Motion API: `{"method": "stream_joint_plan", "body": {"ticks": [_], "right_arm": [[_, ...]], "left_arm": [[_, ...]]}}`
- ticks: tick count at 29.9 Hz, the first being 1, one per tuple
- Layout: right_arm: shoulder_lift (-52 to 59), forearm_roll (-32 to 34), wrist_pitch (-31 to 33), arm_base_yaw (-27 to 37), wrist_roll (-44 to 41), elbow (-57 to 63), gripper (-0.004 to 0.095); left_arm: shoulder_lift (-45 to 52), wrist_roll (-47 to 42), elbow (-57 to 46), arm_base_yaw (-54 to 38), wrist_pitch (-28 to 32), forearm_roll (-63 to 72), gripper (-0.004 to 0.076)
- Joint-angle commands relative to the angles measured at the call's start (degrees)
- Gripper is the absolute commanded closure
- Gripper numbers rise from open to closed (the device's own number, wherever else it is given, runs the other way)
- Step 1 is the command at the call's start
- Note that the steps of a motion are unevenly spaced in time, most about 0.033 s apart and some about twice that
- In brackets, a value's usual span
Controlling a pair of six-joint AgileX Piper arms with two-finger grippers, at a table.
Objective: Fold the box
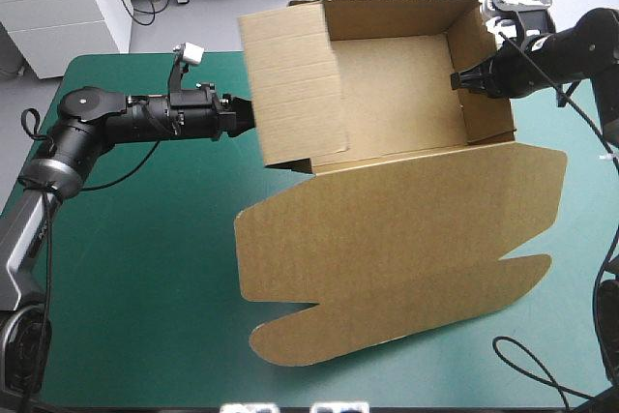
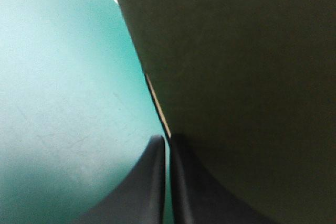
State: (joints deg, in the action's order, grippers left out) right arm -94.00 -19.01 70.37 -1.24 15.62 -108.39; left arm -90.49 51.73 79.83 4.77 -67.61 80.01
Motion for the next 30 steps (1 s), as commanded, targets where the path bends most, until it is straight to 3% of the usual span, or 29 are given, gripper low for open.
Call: {"method": "stream_joint_plan", "body": {"ticks": [1,7,12,22,27,30], "right_arm": [[2.93,-2.2,-2.41,0.06,-0.27,-1.73,0.0925],[2.93,-2.42,-2.41,0.06,-0.27,-1.73,0.0925],[2.93,-2.4,-2.41,0.06,-0.41,-1.73,0.0925],[2.93,-1.92,-4.7,0.06,-2.21,-1.73,0.0925],[2.93,-1.54,-6.28,0.06,-2.85,-1.73,0.0921],[2.93,-1.41,-7.47,0.06,-3.74,-1.73,0.092]], "left_arm": [[2.31,0.44,1.7,0.2,-3.84,8.98,0.0691],[2.31,0.44,1.7,0.2,-6.13,10.5,0.0534],[2.31,0.44,1.77,0.2,-6.01,11.68,0.0449],[2.31,1.15,1.86,0.2,-6.14,12.36,0.0388],[2.31,-0.35,6.68,0.2,-6.23,8.09,0.0314],[2.31,-3.43,10.6,0.2,-5.85,4.17,0.0309]]}}
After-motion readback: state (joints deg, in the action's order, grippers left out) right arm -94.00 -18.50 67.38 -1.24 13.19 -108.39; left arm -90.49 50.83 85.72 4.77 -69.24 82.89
